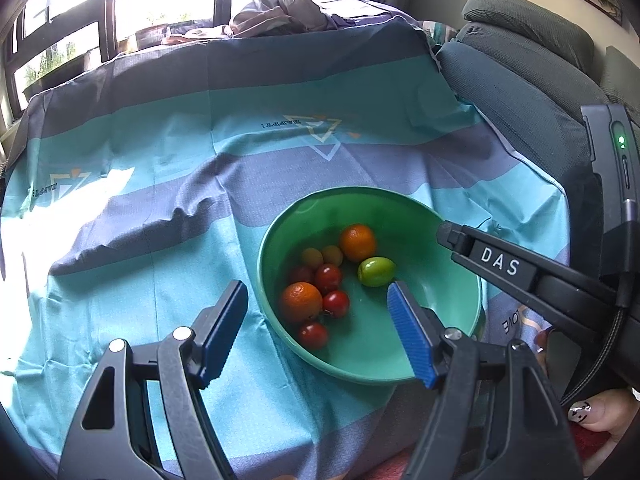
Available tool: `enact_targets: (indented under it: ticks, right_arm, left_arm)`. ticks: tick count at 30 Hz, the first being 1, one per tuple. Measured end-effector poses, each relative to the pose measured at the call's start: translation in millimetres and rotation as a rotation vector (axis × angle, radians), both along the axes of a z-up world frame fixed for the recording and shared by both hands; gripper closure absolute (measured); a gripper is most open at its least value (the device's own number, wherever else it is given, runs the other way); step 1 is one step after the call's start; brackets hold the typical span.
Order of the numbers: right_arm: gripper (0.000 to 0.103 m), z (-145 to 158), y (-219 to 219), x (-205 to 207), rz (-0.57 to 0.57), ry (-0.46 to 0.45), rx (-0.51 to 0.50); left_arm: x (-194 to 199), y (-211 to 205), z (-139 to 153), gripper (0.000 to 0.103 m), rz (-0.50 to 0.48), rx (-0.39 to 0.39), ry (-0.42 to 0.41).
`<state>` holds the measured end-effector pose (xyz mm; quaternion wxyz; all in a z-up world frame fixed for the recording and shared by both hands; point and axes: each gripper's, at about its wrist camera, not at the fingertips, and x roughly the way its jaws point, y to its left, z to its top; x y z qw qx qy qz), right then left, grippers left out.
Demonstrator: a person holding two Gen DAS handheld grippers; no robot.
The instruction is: Organize fruits
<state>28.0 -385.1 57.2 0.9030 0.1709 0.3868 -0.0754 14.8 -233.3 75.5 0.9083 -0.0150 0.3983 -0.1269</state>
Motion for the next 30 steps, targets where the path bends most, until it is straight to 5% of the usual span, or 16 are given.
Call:
enact_targets:
  ticks: [30]
  right_arm:
    - [0.057, -2, -7, 1, -0.039, 0.010, -0.017]
  left_arm:
    - [3, -11, -3, 0.030, -0.038, 0.004, 0.002]
